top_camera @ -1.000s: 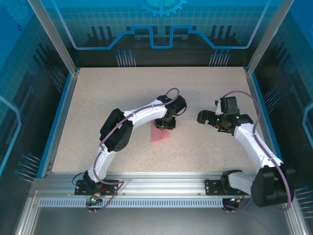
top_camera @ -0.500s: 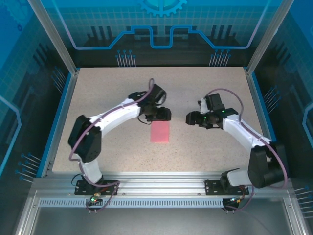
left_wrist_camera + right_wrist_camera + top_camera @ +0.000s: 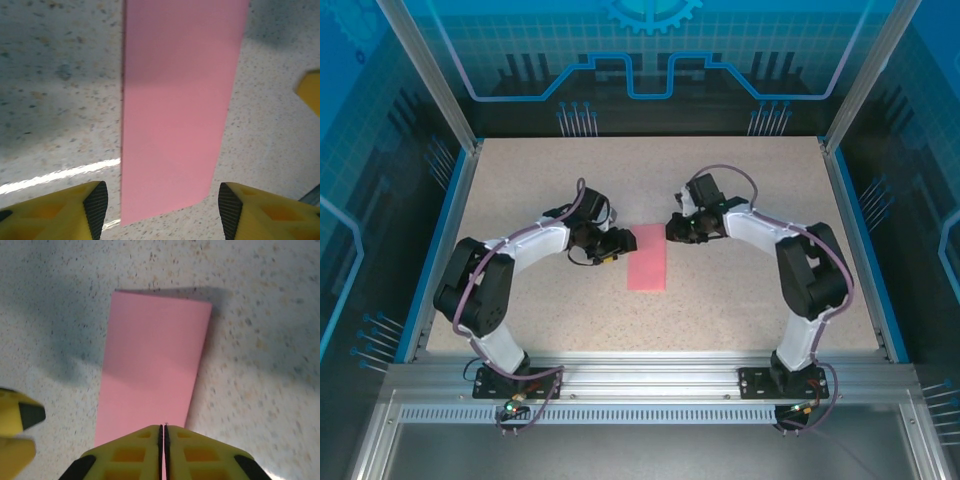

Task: Fold a paper plane with a square sheet of paper (fold left side to right side)
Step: Turn over the paper at the center of the table.

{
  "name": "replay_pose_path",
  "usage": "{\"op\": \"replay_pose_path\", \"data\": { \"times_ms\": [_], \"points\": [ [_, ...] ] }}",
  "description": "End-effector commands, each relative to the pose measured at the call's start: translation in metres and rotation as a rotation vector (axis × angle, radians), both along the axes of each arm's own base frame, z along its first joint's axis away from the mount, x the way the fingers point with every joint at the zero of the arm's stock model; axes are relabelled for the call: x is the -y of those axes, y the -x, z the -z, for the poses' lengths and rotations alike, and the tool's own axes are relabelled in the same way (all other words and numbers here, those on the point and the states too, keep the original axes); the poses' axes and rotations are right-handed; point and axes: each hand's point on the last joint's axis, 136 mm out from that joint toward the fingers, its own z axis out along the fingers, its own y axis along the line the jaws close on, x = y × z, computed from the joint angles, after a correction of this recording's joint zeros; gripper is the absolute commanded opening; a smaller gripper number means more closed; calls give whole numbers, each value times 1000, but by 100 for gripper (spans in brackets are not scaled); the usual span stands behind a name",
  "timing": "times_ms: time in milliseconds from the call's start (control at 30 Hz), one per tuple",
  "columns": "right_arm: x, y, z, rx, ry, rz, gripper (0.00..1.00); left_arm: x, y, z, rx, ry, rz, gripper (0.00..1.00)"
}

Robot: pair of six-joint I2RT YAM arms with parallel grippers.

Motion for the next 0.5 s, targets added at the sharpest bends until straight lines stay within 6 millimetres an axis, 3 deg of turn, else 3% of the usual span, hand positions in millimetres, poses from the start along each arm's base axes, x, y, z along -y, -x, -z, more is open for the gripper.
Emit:
{"op": "replay_pose_path", "data": {
  "times_ms": [0,467],
  "points": [
    [-15,-12,8,-9,-20,-16,10,10,2,9,-34,67,14,63],
    [-17,-15,49,-77,37,-35,10,10,5,32,-97,49,21,63]
  ]
}}
